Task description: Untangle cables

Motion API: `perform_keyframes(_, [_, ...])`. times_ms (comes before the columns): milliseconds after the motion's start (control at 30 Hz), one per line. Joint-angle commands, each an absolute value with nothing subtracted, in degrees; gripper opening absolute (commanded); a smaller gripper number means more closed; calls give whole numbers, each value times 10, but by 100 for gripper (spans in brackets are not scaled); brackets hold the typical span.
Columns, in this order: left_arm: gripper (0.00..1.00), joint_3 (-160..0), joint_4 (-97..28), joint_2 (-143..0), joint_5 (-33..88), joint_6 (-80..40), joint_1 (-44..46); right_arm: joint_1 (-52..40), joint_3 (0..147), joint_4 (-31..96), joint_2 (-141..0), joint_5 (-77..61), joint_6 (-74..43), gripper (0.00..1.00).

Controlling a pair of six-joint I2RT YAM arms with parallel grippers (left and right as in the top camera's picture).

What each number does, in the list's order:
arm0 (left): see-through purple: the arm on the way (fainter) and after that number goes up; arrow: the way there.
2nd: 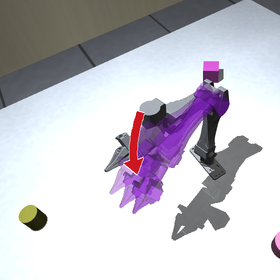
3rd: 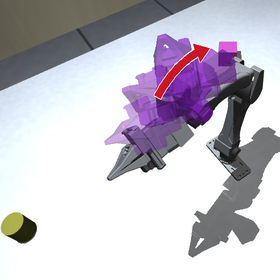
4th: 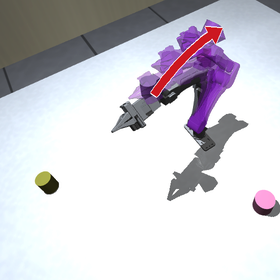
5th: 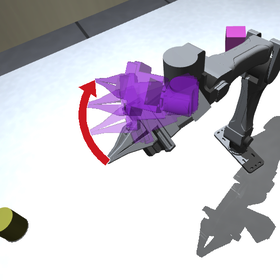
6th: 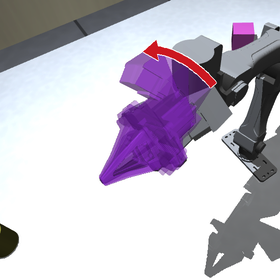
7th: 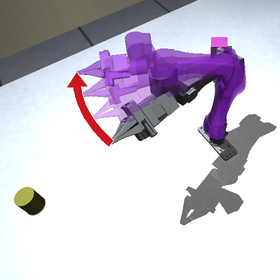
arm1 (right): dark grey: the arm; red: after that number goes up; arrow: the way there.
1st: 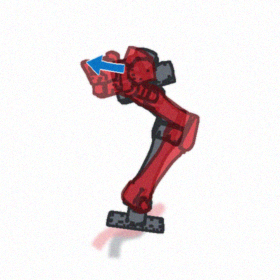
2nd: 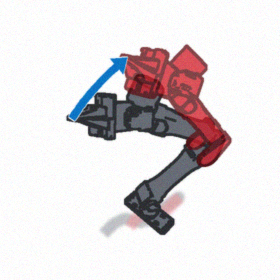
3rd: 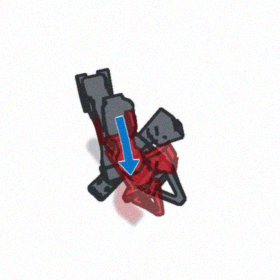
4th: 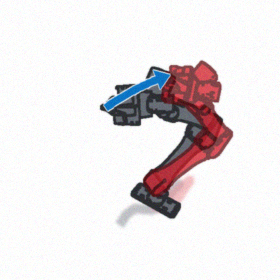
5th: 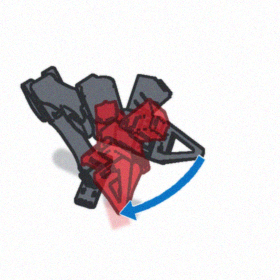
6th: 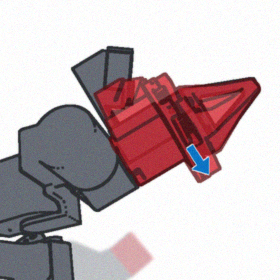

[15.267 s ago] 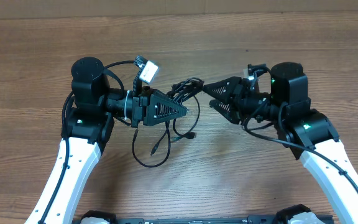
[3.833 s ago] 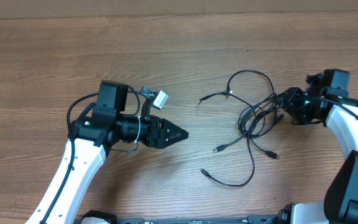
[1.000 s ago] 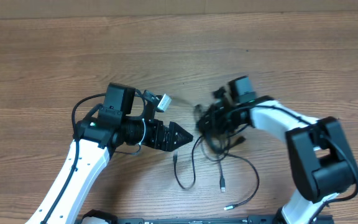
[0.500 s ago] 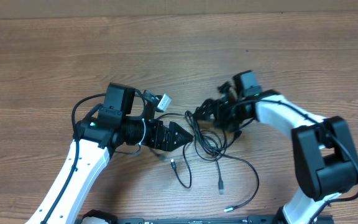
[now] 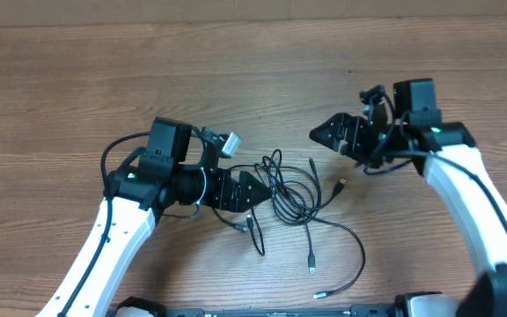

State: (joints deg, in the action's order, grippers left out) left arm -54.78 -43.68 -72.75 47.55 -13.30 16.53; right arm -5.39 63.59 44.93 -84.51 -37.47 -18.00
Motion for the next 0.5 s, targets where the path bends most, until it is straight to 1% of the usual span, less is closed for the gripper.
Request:
perform_keyframes(0, [100,-563,-435,-720,437,-155,170,-55,646,483,-799,-310,-159,99])
perform_keyframes(133, [99,-563,-435,-720,430,-159,170,-55,646,529,-754,-249,-160,99])
perform_keyframes(367, [100,-563,-431,-721,425,-159,170,-55,646,568,-683,-245,-171,99])
perform_keyframes(467, [100,-563,-429,-729,401,-159,170,-55,646,587,-662,-245,-184,99])
